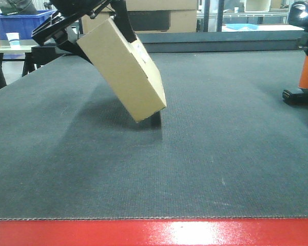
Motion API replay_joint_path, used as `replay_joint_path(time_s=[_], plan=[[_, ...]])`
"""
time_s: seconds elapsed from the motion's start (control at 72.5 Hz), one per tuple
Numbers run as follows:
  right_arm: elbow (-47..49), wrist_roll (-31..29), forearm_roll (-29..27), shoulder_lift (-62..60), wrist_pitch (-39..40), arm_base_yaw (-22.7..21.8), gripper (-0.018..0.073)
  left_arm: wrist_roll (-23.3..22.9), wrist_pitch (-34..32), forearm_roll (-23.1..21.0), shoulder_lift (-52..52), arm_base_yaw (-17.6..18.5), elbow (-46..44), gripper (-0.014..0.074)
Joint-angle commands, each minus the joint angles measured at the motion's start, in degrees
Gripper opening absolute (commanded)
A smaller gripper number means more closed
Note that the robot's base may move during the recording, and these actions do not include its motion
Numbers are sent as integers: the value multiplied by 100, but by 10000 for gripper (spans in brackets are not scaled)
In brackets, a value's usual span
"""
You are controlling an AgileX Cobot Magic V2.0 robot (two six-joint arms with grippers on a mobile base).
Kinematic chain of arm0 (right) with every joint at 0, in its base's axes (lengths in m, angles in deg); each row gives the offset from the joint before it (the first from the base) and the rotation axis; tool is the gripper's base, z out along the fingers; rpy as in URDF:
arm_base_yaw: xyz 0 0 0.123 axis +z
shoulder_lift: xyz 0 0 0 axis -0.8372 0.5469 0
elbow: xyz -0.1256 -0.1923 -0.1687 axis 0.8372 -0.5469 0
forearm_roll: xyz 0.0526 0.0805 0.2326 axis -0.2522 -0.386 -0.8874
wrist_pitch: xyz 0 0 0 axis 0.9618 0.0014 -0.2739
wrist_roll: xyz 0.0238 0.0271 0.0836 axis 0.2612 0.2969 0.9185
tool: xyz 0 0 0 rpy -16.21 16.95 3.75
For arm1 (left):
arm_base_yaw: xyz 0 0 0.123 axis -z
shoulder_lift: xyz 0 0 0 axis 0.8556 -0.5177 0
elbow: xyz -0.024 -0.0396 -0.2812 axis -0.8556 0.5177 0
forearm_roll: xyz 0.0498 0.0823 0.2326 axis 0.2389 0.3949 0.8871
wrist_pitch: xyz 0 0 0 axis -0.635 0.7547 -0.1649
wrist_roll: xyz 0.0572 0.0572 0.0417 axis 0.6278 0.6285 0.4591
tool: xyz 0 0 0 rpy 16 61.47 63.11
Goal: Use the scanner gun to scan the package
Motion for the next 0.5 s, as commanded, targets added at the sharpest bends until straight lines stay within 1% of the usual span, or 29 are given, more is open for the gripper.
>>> replay_joint_path(time_s=[0.0, 0.055, 0.207, 0.276, 0.358, 0.483], plan=[[22, -49, 17, -7, 78, -6, -162, -20, -75, -34, 48, 35, -19, -111], [22, -49, 32, -7, 78, -6, -162, -20, -75, -34, 48, 35, -19, -111], [22, -49, 312, -214, 78, -6, -162, -20, -75, -34, 48, 35, -19, -111], [22, -190, 323, -356, 67, -6, -162, -20, -77, -62, 48, 35, -19, -111], [22, -633, 323, -571, 56, -6, -162, -20, -77, -71, 48, 35, -19, -111], [22, -1717, 323, -884, -293, -6, -162, -20, -77, -82, 48, 35, -19, -111]])
